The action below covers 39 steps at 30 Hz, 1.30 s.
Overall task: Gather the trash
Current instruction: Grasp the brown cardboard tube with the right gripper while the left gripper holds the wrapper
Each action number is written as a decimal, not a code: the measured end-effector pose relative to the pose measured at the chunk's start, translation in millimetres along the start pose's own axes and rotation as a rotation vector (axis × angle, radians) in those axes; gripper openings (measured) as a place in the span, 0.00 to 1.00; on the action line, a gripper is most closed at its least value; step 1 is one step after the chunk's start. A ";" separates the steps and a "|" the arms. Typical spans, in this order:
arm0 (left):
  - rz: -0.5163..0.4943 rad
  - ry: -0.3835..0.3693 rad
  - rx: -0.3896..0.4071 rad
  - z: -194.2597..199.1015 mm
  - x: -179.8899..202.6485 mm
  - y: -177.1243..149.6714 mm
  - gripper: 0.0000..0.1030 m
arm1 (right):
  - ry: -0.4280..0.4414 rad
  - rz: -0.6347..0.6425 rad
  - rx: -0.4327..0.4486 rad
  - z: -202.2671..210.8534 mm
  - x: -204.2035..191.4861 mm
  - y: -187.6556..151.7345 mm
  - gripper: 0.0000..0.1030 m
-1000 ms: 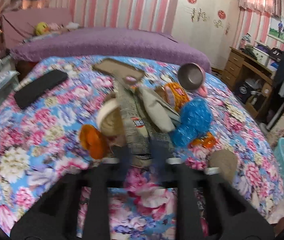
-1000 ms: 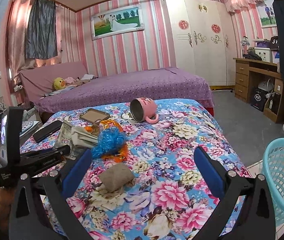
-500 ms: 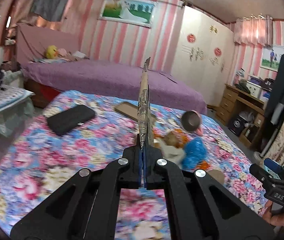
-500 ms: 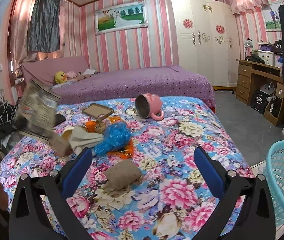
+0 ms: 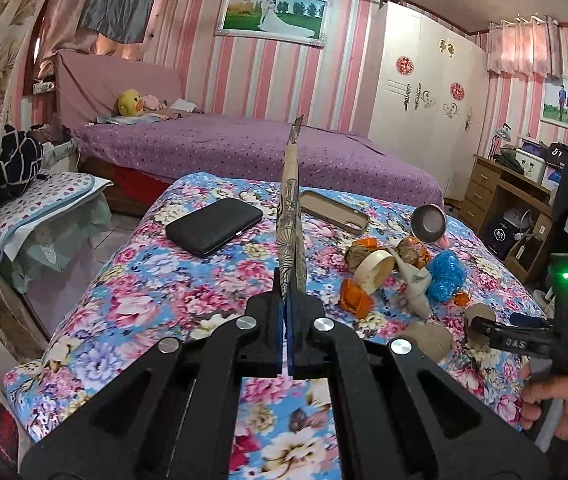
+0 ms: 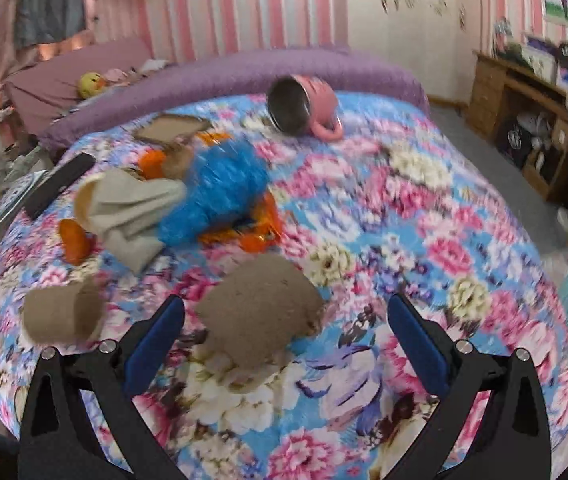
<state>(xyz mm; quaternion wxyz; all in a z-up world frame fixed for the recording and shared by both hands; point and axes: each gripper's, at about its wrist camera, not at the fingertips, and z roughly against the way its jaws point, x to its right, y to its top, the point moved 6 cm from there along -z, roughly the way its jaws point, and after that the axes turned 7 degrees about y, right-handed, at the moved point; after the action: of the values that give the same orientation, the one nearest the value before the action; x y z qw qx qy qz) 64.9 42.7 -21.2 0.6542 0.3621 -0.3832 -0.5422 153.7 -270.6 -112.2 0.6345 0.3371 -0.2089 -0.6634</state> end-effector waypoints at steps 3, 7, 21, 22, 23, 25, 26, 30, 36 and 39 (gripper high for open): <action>-0.002 -0.003 -0.006 1.0 -1.8 -3.9 0.00 | 0.008 0.038 -0.046 -12.3 -7.0 -4.7 0.86; -0.003 -0.015 -0.009 1.6 -0.3 -5.6 0.00 | 0.008 0.082 -0.042 -9.7 -15.5 -6.8 0.61; -0.035 -0.036 -0.015 5.9 32.9 -10.7 0.00 | 0.055 0.162 0.210 68.9 -16.9 6.0 0.60; -0.041 -0.037 -0.007 7.1 37.1 -9.8 0.00 | 0.064 0.155 0.216 71.9 -14.1 6.6 0.60; -0.047 -0.037 0.000 8.3 40.7 -9.1 0.00 | 0.067 0.151 0.225 74.7 -12.3 7.3 0.60; -0.056 -0.041 0.010 11.1 49.7 -7.5 0.00 | 0.065 0.149 0.254 83.1 -8.4 8.3 0.60; -0.055 -0.045 0.011 12.0 52.1 -7.7 0.00 | 0.067 0.149 0.268 86.6 -6.9 8.5 0.60; -0.069 -0.058 0.005 13.3 64.7 -9.8 0.00 | 0.073 0.151 0.306 98.8 -2.4 8.7 0.60; -0.077 -0.077 0.022 20.1 78.0 -3.2 0.00 | 0.102 0.116 0.323 111.8 7.6 11.1 0.61; -0.094 -0.091 0.043 26.8 90.0 2.4 0.00 | 0.098 0.110 0.338 119.7 12.0 12.4 0.61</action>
<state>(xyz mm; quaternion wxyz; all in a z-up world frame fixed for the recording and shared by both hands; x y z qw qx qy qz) 52.6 -47.4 2.6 0.6021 0.3685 -0.4066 -0.5800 77.6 -301.7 -23.6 0.6135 0.4590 -0.3045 -0.5658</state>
